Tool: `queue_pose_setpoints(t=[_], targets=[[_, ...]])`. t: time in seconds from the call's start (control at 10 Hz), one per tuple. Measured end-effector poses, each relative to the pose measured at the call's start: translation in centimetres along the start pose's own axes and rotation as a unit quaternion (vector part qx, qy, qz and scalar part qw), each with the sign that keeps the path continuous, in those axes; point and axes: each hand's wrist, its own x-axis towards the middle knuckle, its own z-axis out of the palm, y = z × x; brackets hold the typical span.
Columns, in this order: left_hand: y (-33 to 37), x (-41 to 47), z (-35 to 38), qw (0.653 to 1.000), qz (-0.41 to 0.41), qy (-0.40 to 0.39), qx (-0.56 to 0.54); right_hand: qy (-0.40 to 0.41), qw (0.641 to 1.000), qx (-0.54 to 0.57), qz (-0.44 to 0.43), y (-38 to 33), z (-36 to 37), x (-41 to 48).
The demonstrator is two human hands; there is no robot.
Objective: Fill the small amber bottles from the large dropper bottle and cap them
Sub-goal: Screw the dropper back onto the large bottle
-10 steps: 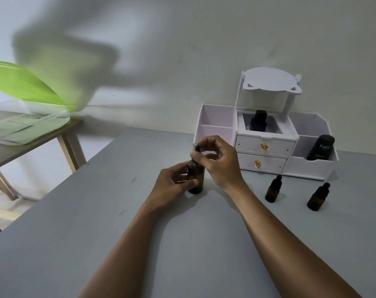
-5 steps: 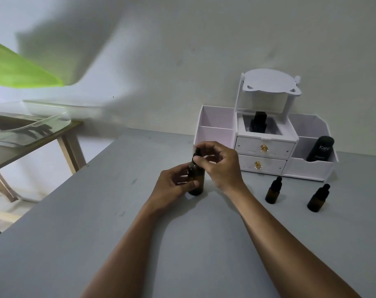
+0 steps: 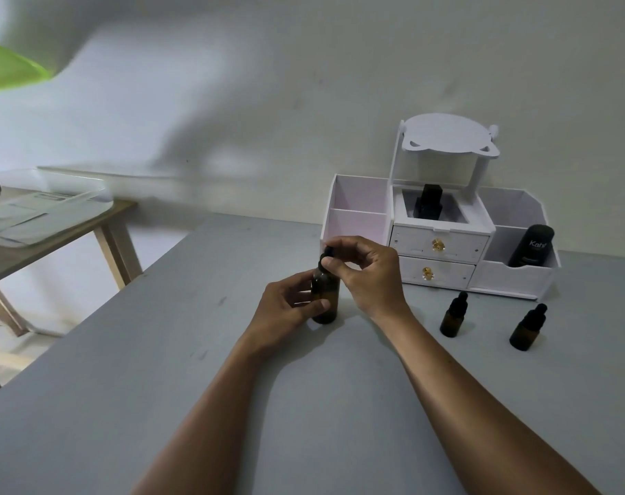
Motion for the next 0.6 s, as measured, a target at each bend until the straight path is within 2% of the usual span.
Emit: queue_pose_setpoints(t=[0.3, 0.5, 0.6], targets=[[0.0, 0.0, 0.1, 1.000, 0.003, -0.002, 0.002, -0.015, 1.000, 0.005, 0.006, 0.1, 0.0, -0.3], [0.1, -1.4, -0.1, 0.998, -0.036, 0.043, 0.001, 0.053, 0.991, -0.067, -0.104, -0.6, -0.9, -3.9], [0.3, -3.8, 0.3, 0.995, -0.048, 0.079, 0.022, -0.031, 0.995, -0.070, -0.056, -0.6, -1.9, -8.8]])
